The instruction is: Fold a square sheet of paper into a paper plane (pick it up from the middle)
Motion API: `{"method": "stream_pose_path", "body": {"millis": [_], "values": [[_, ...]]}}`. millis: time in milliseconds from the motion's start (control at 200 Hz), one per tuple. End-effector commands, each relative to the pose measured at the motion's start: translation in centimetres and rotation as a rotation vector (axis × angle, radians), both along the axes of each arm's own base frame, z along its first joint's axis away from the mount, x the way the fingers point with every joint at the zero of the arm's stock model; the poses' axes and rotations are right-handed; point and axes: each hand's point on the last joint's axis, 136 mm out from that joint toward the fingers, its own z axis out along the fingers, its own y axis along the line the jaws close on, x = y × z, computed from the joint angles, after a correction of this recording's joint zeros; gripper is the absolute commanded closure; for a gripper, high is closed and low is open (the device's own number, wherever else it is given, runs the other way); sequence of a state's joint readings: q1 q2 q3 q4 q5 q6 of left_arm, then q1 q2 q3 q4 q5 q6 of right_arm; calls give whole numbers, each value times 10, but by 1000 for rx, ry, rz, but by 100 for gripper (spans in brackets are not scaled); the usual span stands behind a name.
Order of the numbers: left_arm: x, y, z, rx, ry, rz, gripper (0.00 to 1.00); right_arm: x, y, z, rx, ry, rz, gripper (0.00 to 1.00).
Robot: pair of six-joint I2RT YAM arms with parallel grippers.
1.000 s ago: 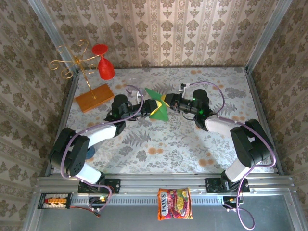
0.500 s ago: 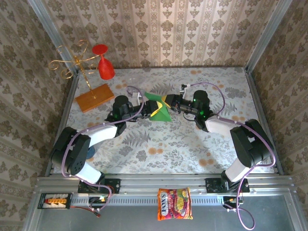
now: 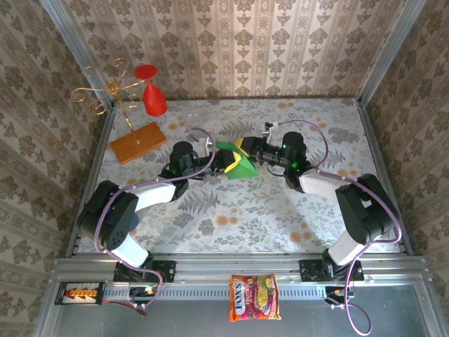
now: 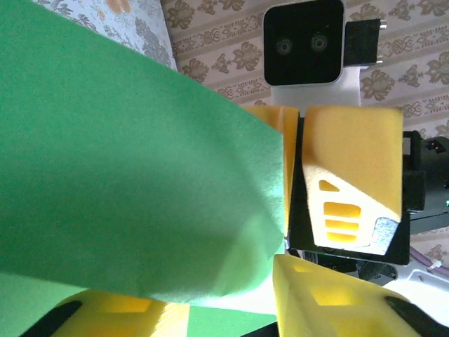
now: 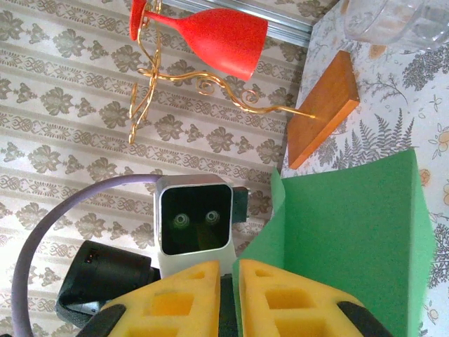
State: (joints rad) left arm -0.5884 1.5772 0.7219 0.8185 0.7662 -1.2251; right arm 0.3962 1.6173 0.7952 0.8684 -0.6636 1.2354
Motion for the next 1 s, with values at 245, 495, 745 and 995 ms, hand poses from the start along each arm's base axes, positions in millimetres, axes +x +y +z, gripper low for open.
{"method": "stream_pose_path", "body": {"millis": [245,495,745,995], "values": [[10,3,3,-1,-50,22,81,-2,-5,8,12,-15,1,82],[12,10,-4,23,-50,36,87,4,-21,11,-47,-21,-52,64],[12,25,-21,149,-59,51,87,4,-54,-3,-233,2,-160,50],[8,78,-48,761,-198,76,87,-5,-90,-16,-416,20,-272,47]]}}
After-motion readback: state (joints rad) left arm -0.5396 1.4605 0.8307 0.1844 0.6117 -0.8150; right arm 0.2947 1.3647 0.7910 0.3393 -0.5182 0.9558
